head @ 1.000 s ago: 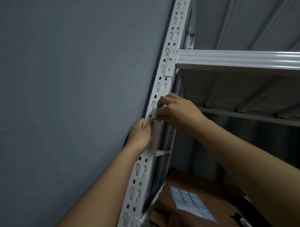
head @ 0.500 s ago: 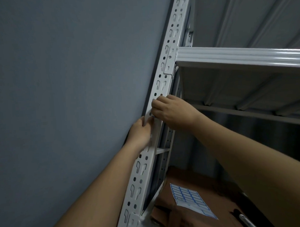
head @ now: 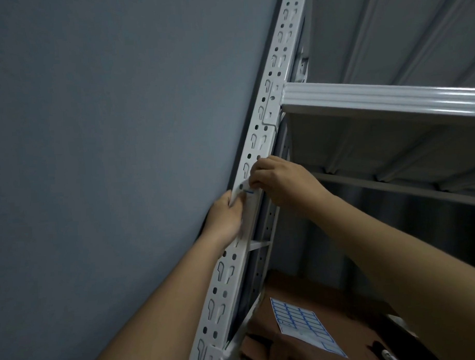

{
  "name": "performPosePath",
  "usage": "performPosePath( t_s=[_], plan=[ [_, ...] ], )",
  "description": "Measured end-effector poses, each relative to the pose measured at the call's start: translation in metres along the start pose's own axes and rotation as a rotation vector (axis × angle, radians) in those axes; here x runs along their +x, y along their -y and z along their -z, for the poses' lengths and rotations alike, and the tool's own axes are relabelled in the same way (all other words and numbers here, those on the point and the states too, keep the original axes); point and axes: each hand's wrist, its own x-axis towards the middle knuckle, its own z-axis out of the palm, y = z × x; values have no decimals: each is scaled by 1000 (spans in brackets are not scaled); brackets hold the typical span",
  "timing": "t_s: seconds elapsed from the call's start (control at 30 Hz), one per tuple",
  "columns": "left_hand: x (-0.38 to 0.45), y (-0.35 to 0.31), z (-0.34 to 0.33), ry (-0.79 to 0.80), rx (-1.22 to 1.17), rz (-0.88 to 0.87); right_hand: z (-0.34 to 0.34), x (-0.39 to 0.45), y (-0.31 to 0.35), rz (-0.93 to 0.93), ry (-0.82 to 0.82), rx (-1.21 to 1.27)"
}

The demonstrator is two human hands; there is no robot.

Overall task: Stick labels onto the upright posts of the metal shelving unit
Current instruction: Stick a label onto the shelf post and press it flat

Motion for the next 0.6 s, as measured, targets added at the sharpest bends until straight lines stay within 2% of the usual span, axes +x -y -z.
performPosePath(
  t_s=[0.33, 0.43, 0.6],
  plan=[
    [-4, -4, 0, 5, -2, 5, 5, -1, 0, 29, 5, -37],
    [-4, -5, 0, 13, -1, 7, 6, 6, -2, 162, 54, -145],
    [-3, -4, 1, 24, -2, 20, 8, 9, -7, 445, 41, -252]
  ],
)
